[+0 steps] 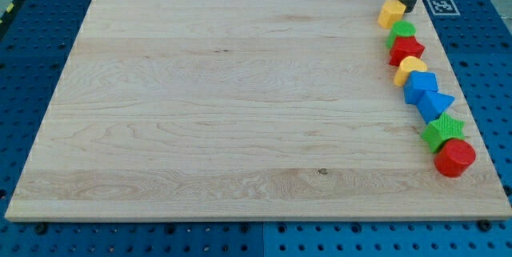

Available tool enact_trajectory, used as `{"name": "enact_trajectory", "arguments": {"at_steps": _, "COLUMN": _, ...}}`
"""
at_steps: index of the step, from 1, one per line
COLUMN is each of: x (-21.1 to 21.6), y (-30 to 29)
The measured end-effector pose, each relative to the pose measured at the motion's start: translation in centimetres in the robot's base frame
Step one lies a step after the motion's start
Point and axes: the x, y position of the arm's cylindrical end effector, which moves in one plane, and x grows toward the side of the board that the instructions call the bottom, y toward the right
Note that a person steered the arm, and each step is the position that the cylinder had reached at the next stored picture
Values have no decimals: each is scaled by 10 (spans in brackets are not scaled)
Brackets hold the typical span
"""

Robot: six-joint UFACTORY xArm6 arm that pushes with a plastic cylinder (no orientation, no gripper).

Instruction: Move yellow hexagon above green circle

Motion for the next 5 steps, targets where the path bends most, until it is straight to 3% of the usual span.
{"name": "enact_trajectory", "arguments": {"at_steps": 2, "x": -68, "y": -21}}
{"name": "enact_trajectory", "arguments": {"at_steps": 5, "x": -44, "y": -51}}
